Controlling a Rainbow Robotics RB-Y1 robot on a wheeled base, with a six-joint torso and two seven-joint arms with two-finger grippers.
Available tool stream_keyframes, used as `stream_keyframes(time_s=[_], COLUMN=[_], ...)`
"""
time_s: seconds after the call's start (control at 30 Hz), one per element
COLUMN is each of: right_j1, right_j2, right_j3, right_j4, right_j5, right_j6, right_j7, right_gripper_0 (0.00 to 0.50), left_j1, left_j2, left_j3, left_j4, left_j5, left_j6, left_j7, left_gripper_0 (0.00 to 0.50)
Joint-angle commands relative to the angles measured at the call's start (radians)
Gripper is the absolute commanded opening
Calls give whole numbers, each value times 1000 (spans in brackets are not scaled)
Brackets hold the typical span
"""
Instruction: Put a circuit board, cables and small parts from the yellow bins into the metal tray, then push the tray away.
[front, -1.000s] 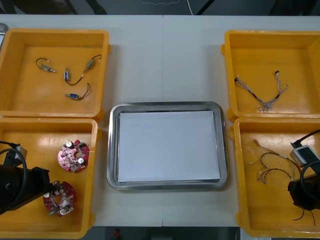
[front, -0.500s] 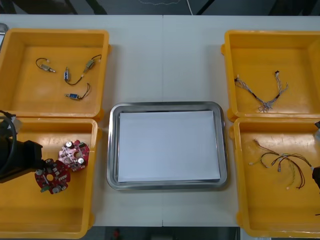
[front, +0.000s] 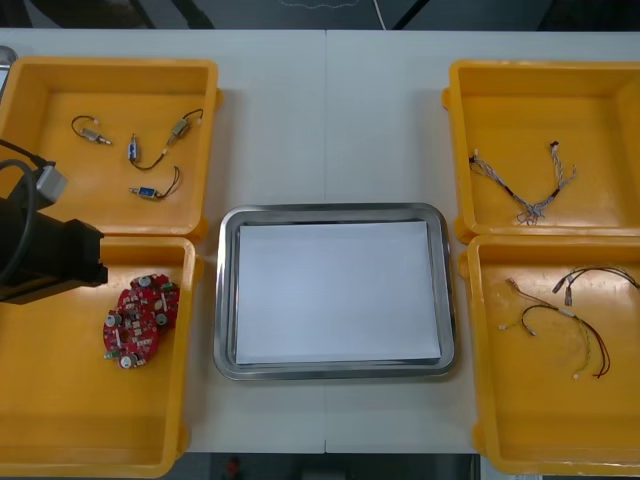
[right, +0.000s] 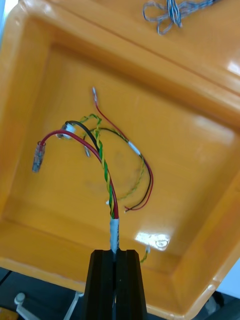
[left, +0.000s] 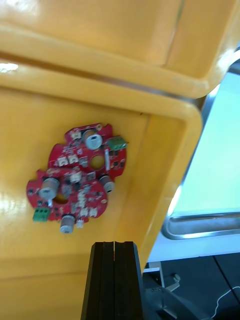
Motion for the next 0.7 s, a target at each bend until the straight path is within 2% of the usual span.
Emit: stream_keyframes(time_s=[0.03, 0.27, 0.47, 0.5, 0.53, 0.57, 0.6, 0.63, 0.67, 0.7], right_j1=[-65, -102, -114, -114, -117, -120, -120, -120, -122, -122], right_j2=[-22, -59, -100, -100, -100, -100, -100, -99, -100, -100], right_j3=[-21, -3, 42, 42, 49, 59, 63, 65, 65, 65], right_j4=[-28, -28, -28, -27, -22, -16, -14, -11, -11, -11], right_j5=[-39, -51, -51, -53, -56, -58, -58, -56, -56, -56], right_j6=[6, 6, 6, 6, 6, 6, 6, 6, 6, 6], right_j7=[28, 23, 12, 12, 12, 9, 9, 8, 6, 8], right_gripper_0=[0, 0, 0, 0, 0, 0, 0, 0, 0, 0], left_j1=[-59, -53, 4, 10, 22, 34, 40, 54, 66, 73], left_j2=[44, 64, 72, 73, 73, 75, 75, 78, 79, 81], left_j3=[-33, -26, 39, 45, 59, 71, 79, 91, 105, 109], left_j4=[-29, -29, -24, -26, -26, -24, -26, -24, -24, -24], left_j5=[13, 23, 14, 13, 13, 11, 9, 13, 13, 13], left_j6=[7, 9, 7, 7, 7, 4, 1, -6, -14, -17], left_j7=[84, 85, 81, 81, 81, 79, 77, 76, 73, 71], left_gripper_0=[0, 0, 18, 57, 216, 346, 379, 473, 500, 500])
